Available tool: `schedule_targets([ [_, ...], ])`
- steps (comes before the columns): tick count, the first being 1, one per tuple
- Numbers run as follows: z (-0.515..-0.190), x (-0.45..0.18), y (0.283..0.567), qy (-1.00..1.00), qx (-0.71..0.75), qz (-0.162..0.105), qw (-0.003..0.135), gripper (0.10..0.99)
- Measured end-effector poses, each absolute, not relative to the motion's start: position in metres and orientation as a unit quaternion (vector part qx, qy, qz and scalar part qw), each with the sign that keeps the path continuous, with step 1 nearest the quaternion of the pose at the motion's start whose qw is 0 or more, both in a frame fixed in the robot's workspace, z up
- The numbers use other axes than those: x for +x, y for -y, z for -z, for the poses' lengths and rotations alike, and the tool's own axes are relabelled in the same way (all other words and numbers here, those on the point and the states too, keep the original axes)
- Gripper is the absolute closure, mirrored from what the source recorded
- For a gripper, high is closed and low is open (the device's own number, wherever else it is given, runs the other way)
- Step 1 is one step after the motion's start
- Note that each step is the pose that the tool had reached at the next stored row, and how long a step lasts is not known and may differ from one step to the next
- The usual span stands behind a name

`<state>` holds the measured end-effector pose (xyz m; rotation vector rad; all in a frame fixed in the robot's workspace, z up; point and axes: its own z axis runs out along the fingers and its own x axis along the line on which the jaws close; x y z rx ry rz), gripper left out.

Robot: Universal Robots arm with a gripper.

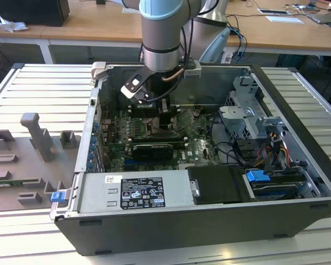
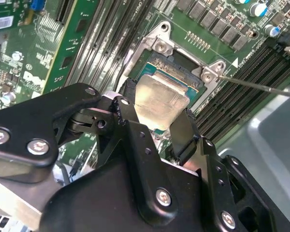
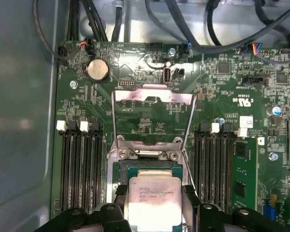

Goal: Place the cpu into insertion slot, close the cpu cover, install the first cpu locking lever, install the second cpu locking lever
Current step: 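Place the cpu into insertion slot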

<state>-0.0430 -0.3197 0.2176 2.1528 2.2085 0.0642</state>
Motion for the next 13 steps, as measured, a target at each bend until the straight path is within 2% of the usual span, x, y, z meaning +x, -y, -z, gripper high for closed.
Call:
schedule_targets([
  [13,-0.204,-0.043,0.317,-0.707,0.706,-0.020,0.029,0.557],
])
